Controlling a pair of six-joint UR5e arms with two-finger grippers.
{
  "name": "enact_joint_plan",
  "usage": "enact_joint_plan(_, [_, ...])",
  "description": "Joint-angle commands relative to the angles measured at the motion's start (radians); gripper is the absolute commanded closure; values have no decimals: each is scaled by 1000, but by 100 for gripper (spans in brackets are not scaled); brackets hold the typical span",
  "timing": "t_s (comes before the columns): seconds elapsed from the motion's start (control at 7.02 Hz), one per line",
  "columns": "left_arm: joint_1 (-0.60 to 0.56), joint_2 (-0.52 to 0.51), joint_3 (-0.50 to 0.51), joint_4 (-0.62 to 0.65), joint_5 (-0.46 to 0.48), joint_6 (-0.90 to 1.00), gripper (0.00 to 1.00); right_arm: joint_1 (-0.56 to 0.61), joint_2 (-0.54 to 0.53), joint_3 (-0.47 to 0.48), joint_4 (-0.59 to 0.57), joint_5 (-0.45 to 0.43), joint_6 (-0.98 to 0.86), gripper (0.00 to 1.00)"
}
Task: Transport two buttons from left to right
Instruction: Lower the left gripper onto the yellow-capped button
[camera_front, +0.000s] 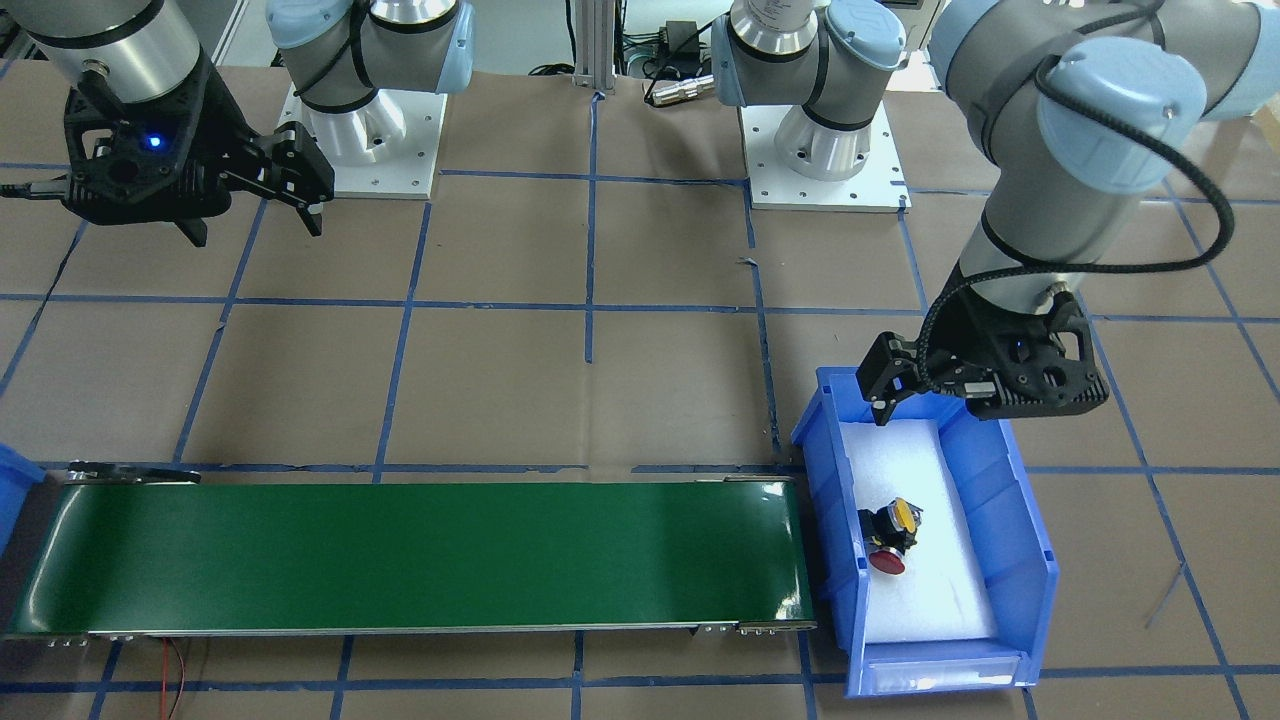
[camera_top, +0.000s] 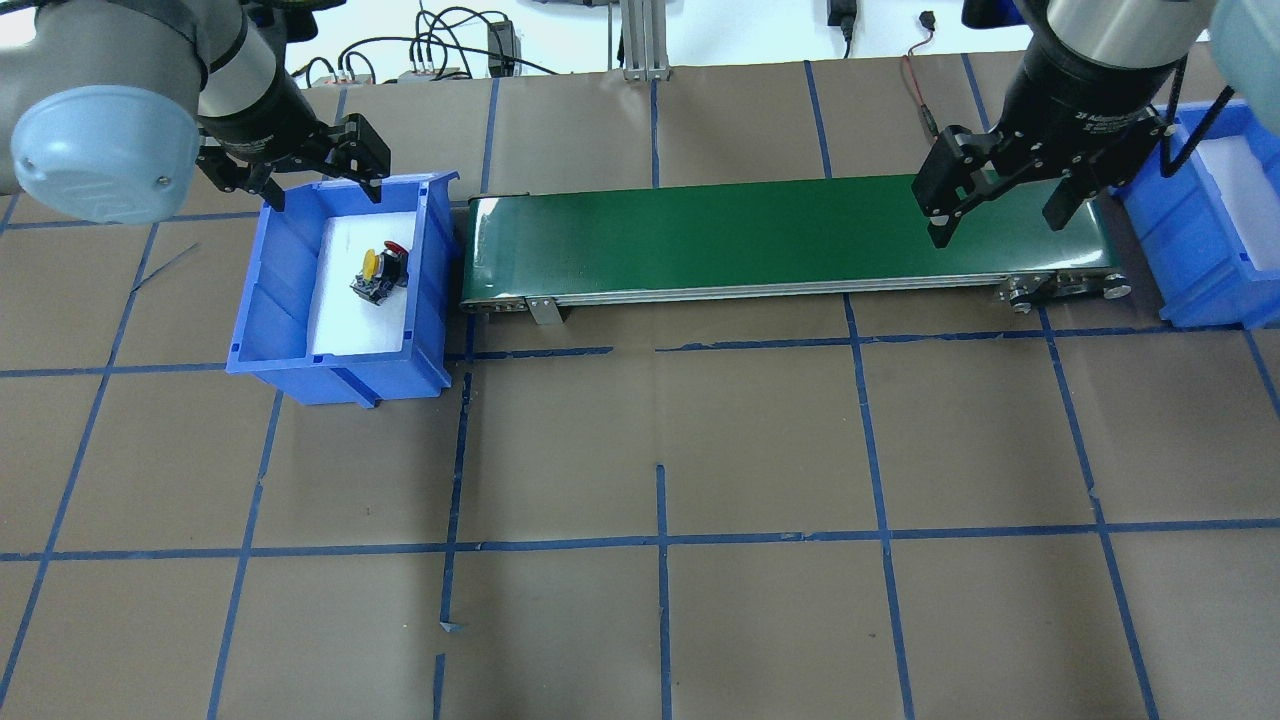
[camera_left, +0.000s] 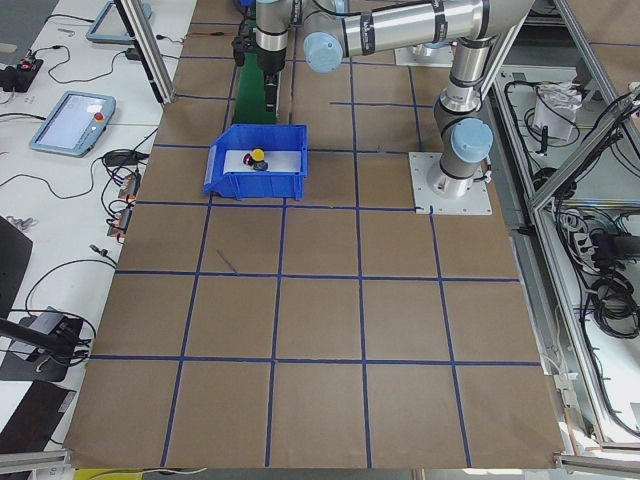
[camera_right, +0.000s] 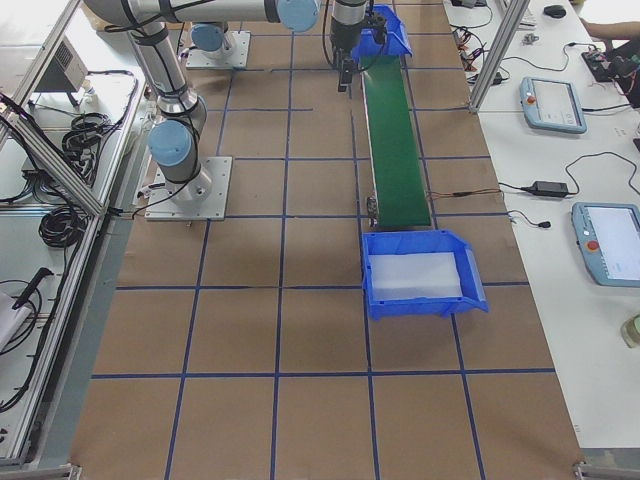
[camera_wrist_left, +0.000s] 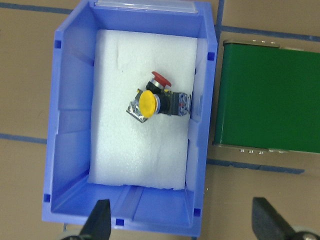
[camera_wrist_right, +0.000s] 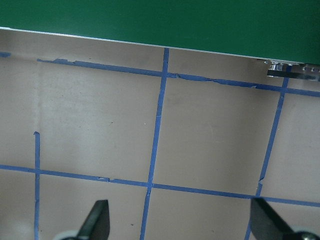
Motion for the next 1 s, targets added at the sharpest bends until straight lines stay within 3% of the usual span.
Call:
enact_joint_plan(0.0, [27, -41, 6, 19, 2, 183, 0, 0, -3, 5, -1, 0, 0, 0])
enact_joint_plan(0.28, [39, -30, -18, -7, 5, 504, 0, 0, -5, 5, -1, 0, 0, 0])
enact_joint_plan(0.43, [33, -32, -15, -43, 5, 559, 0, 2, -5, 5, 0, 0, 0, 0])
enact_joint_plan(0.71, [32, -47, -20, -19, 5, 823, 0, 2, -5, 5, -1, 0, 0, 0])
enact_joint_plan(0.85, [36, -58, -23, 13, 5, 867, 0, 2, -5, 5, -1, 0, 0, 0])
